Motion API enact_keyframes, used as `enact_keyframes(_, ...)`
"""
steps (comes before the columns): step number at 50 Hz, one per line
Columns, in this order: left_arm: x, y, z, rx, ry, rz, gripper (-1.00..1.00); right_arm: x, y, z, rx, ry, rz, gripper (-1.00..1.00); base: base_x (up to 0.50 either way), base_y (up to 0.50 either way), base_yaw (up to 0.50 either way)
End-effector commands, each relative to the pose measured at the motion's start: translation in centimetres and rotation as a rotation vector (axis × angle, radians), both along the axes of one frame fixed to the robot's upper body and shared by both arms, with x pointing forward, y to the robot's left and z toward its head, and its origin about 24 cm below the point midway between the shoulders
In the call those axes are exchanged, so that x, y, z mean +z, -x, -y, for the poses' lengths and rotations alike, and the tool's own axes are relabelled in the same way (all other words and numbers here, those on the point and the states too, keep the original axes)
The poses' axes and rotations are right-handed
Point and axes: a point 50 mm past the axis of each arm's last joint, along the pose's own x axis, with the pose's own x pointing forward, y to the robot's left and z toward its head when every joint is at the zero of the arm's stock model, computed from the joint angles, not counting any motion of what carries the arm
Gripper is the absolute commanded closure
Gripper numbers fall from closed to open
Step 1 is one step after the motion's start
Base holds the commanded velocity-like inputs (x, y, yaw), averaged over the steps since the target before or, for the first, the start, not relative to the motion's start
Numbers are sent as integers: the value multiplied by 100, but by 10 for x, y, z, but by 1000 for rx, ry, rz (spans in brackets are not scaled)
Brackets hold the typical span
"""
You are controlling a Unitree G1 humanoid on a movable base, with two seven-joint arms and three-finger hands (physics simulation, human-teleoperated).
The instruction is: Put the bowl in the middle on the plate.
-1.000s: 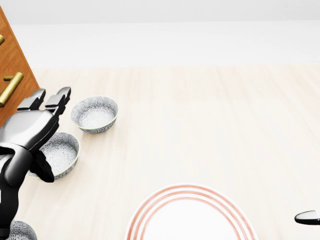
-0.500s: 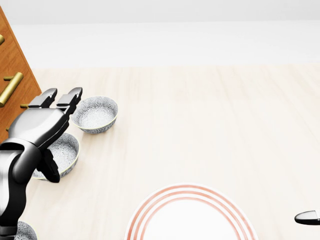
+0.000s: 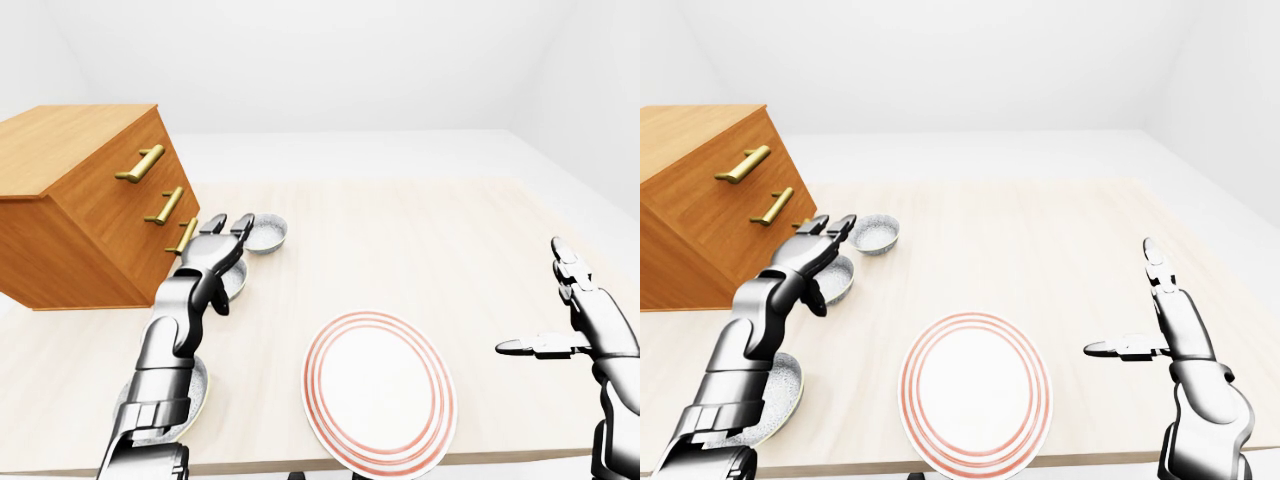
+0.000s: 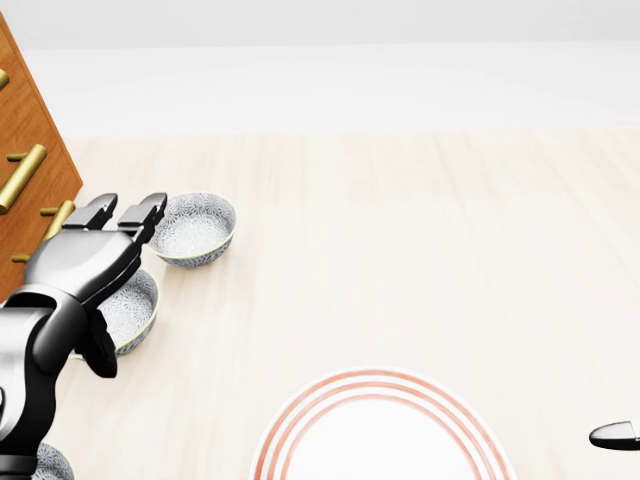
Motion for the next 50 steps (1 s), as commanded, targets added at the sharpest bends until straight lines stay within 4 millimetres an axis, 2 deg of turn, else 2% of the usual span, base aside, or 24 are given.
enact_keyframes(1,-3,0,-1,4,-20,-22,-100,1,0,-1,3,3,2,-100,0,0,0)
enact_keyframes(18,-13,5,-6,27,-48,-81,-100,1,0,0,4,3,1,-100,0,0,0)
enact_keyframes(28,-29,7,-16,56,-57,-119,-100,0,0,0,2,0,-1,-100,0,0,0)
enact_keyframes(50,-32,6,-21,75,-116,-115,-100,1,0,-1,9,4,2,-100,0,0,0)
